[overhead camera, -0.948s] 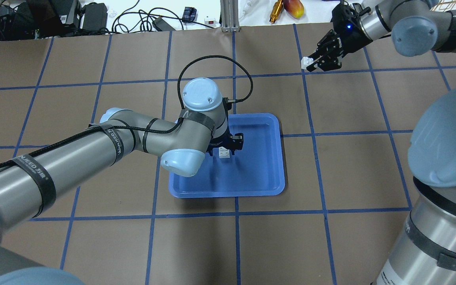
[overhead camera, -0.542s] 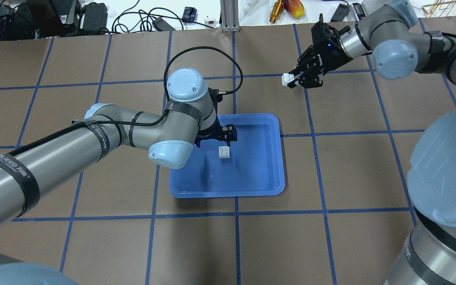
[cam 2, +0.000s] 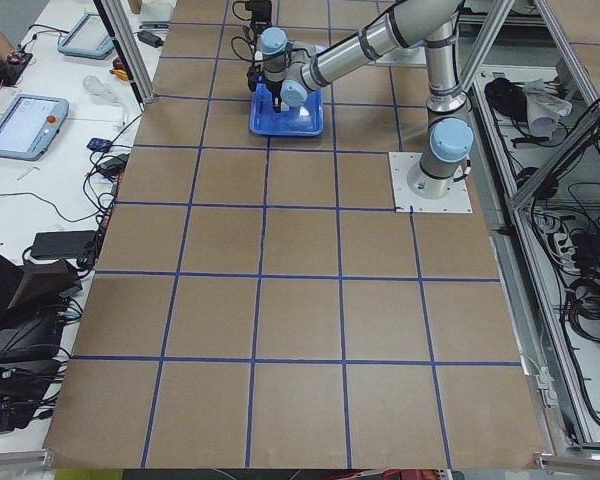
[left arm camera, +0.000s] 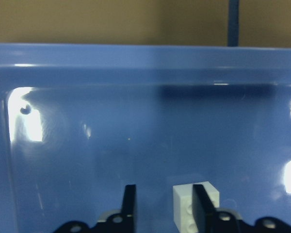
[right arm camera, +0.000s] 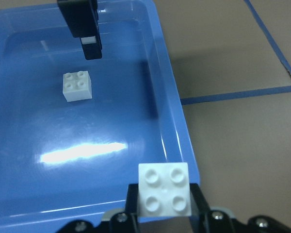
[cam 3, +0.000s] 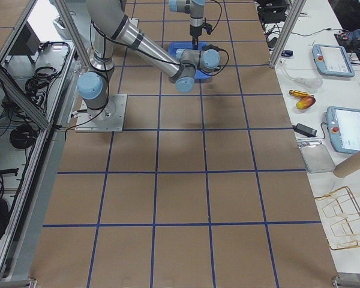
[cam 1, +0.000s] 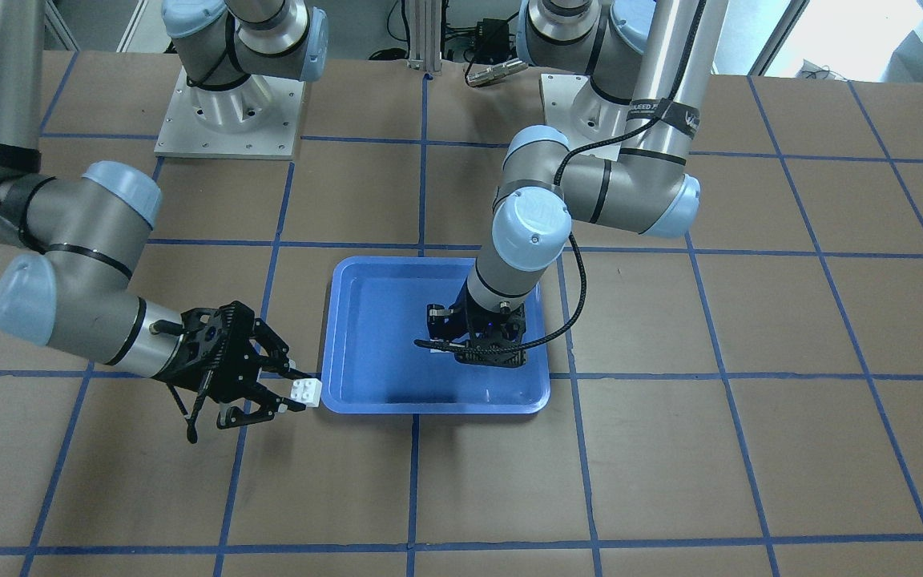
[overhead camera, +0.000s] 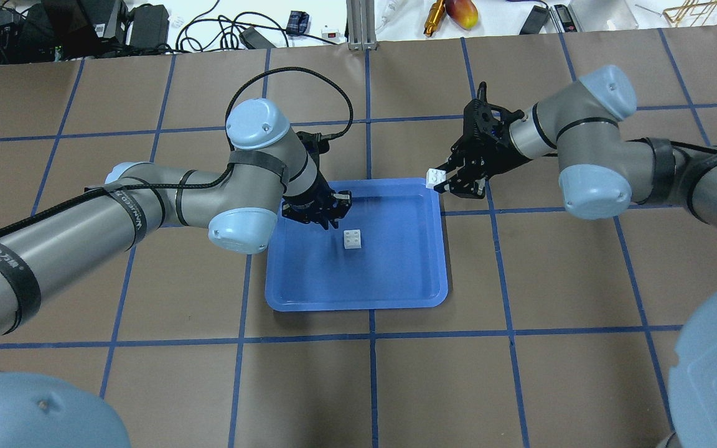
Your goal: Assemble white blocks and place on blue tray
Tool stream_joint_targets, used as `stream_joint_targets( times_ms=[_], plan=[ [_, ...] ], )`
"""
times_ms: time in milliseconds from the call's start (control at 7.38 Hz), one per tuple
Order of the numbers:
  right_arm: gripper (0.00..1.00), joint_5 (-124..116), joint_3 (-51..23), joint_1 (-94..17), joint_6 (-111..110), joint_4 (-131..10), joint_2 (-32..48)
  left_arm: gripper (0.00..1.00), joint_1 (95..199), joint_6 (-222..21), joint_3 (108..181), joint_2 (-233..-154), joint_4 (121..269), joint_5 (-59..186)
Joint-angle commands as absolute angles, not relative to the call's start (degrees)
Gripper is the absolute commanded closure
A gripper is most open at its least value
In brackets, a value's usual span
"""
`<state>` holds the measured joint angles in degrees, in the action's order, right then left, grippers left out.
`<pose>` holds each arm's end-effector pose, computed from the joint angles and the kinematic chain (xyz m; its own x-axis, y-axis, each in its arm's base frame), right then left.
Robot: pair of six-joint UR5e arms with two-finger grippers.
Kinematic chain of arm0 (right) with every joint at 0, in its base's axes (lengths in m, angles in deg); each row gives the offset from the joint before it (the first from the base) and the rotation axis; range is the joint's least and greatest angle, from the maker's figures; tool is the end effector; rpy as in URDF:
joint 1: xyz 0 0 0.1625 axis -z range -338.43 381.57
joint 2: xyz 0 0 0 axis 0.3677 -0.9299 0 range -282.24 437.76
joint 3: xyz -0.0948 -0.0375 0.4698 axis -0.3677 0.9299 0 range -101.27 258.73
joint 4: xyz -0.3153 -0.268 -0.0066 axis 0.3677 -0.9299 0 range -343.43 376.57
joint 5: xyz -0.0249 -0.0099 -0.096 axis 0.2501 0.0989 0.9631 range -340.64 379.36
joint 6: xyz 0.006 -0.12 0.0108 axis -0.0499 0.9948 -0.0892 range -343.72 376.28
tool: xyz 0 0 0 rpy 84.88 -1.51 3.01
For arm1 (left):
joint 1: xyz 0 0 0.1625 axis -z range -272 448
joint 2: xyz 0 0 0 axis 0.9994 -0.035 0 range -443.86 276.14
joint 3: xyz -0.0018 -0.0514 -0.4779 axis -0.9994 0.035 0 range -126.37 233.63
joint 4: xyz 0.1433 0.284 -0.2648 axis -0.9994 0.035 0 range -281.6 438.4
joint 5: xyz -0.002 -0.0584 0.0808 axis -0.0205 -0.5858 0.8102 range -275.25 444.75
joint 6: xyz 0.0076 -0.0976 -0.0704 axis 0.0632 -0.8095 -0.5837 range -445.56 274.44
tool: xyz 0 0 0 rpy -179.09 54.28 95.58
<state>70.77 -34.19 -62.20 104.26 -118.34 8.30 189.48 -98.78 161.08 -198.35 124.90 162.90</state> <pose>0.1472 -0.5745 0.2515 -0.1357 -0.9907 0.0034 -0.7744 0.1039 -0.6241 -0.2731 -0.5502 0.2227 -0.9781 -0.0289 0.2061 -0.0253 0.9995 0.0205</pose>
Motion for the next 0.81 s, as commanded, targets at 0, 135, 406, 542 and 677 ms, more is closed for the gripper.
stream_joint_targets(
  times_ms=[0,135,406,542,677],
  plan=[
    [1.00,72.6,-40.7,-65.1,99.1,-127.5,6.6,0.93,189.4,-99.4,161.6,-199.3,125.0,162.6],
    [1.00,73.5,-40.9,-67.6,97.9,-128.5,6.6,0.93,189.9,-99.6,162.9,-199.3,124.7,162.6],
    [1.00,76.4,-40.9,-71.9,95.0,-130.6,7.0,0.93,190.0,-99.4,163.4,-199.2,124.1,162.6],
    [1.00,76.2,-40.8,-72.3,95.1,-131.4,7.5,0.93,190.1,-99.9,163.4,-199.4,124.0,161.8],
    [1.00,76.0,-40.8,-72.4,95.1,-131.5,8.4,0.93,190.1,-100.4,163.3,-199.3,123.9,159.6]
  ],
)
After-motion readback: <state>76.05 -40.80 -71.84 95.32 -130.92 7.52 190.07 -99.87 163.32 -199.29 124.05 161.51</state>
